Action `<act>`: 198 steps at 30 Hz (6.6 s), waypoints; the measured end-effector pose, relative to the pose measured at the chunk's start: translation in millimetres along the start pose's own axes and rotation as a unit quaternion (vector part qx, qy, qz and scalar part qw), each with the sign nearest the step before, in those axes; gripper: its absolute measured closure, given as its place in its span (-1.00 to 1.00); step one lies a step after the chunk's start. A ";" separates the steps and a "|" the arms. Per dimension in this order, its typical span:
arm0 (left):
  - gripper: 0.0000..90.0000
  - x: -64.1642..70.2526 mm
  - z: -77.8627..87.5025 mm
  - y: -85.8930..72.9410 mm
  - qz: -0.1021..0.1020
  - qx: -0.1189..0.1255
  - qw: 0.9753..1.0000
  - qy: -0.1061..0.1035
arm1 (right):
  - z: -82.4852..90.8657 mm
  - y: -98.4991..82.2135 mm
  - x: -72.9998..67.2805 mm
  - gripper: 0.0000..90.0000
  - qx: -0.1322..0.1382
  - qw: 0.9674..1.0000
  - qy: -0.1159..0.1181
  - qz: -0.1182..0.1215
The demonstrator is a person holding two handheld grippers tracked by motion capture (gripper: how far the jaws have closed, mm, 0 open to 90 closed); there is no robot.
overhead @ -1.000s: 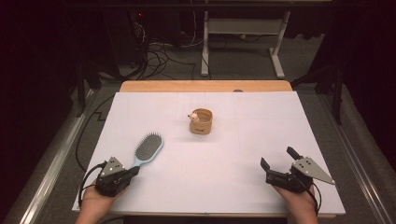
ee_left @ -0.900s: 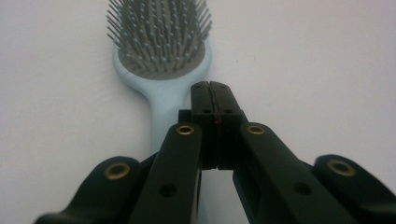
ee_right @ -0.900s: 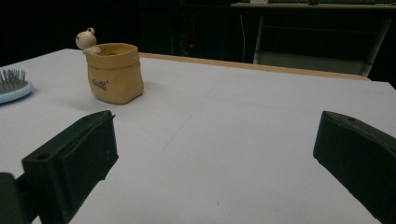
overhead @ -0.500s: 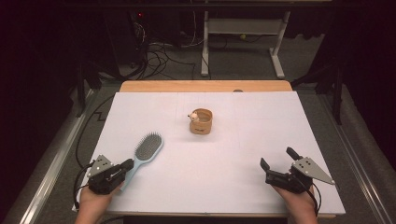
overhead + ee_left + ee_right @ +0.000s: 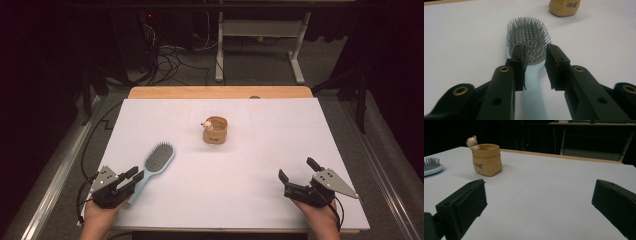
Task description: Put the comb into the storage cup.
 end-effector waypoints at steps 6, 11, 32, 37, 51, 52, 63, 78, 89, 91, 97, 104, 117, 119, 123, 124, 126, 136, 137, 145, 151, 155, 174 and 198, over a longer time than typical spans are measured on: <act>0.38 0.3 -1.7 -1.7 -0.006 -0.002 1.000 0.001 | -0.3 -0.7 0.2 -0.99 -0.001 1.000 -0.001 0.000; 0.26 -1.5 -2.6 -3.5 -0.007 -0.004 1.000 0.005 | 0.3 -0.6 2.3 -0.99 0.000 1.000 -0.003 -0.003; -0.62 -4.9 -8.1 1.6 -0.003 0.012 1.000 0.023 | 0.8 0.6 2.3 -0.99 0.001 1.000 -0.003 -0.001; -0.66 -3.7 -8.3 2.6 0.006 0.009 1.000 0.016 | 0.7 0.8 1.6 -0.99 0.001 1.000 -0.002 0.000; -0.99 2.5 -10.6 -2.9 0.015 -0.004 1.000 -0.011 | 0.1 1.0 1.5 -0.99 0.002 1.000 -0.002 0.002; -0.99 2.1 -10.8 -2.7 0.013 -0.003 1.000 -0.010 | 0.1 1.0 1.5 -0.99 0.002 1.000 -0.002 0.002; -0.98 1.4 -17.9 3.1 0.012 -0.013 1.000 0.008 | 0.3 1.6 1.8 -0.99 0.002 1.000 -0.003 0.005; -0.98 -7.6 -34.7 -7.0 -0.021 -0.073 0.996 0.045 | 1.6 3.2 2.0 -0.99 0.004 1.000 -0.002 0.005; -0.98 -15.5 -44.1 -14.3 -0.027 -0.106 0.992 0.068 | 2.3 3.9 2.1 -0.99 0.006 1.000 -0.002 0.004; -0.98 -17.7 -45.2 -16.8 -0.030 -0.112 0.991 0.072 | 2.2 3.9 2.1 -0.99 0.006 1.000 -0.002 0.004; -0.98 -20.2 -47.7 -23.0 -0.036 -0.127 0.988 0.078 | 2.2 3.8 2.0 -0.99 0.005 1.000 -0.002 0.004; -0.98 -21.5 -50.4 -27.9 -0.045 -0.144 0.985 0.081 | 2.0 3.5 1.9 -0.99 0.005 1.000 -0.001 0.004; -0.97 -15.2 -56.0 -32.4 -0.058 -0.166 0.981 0.076 | 2.4 4.1 1.9 -0.99 0.006 1.000 -0.001 0.003; -0.97 -14.3 -56.9 -32.8 -0.060 -0.168 0.981 0.076 | 2.5 4.1 2.0 -0.99 0.006 1.000 -0.001 0.003; -0.97 -12.6 -58.6 -33.7 -0.061 -0.172 0.981 0.074 | 2.3 4.0 2.1 -0.99 0.006 1.000 -0.002 0.003; -0.97 -12.8 -59.5 -33.6 -0.062 -0.171 0.980 0.076 | 2.3 4.0 2.0 -0.99 0.006 1.000 -0.002 0.003; -0.97 -12.8 -60.7 -34.0 -0.059 -0.175 0.980 0.078 | 2.3 3.9 1.9 -0.99 0.005 1.000 -0.001 0.003; -0.97 -13.2 -70.7 -38.5 -0.053 -0.187 0.977 0.087 | 2.3 3.8 1.9 -0.99 0.006 1.000 -0.002 0.002; -0.97 -13.7 -71.8 -39.6 -0.053 -0.189 0.977 0.087 | 2.3 3.8 1.9 -0.99 0.006 1.000 -0.002 0.002; -0.97 -9.9 -84.6 -44.6 -0.060 -0.199 0.974 0.090 | 1.9 2.7 1.9 -0.99 0.004 1.000 -0.001 0.000; -0.97 -11.8 -92.3 -50.4 -0.064 -0.210 0.971 0.099 | 2.5 3.9 1.9 -0.99 0.007 1.000 -0.001 0.002; -0.96 -13.8 -96.4 -53.2 -0.071 -0.215 0.968 0.106 | 2.5 3.9 2.1 -0.99 0.007 1.000 -0.001 0.000; -0.91 -17.0 -102.2 -75.2 -0.083 -0.259 0.954 0.124 | 2.7 4.0 2.1 -0.99 0.008 1.000 0.000 -0.004; -0.93 -19.9 -105.0 -77.2 -0.060 -0.280 0.949 0.128 | 3.2 4.7 2.6 -0.99 0.009 1.000 -0.002 -0.002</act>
Point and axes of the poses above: each handheld gripper's, and its own axes: z roughly backward along the jaws, y roughly out of its top, x roughly to its right, the point moved 8 cm from there along -z, roughly forward along the jaws, and after that the axes turned 14 degrees about x, right-handed, at the moved point
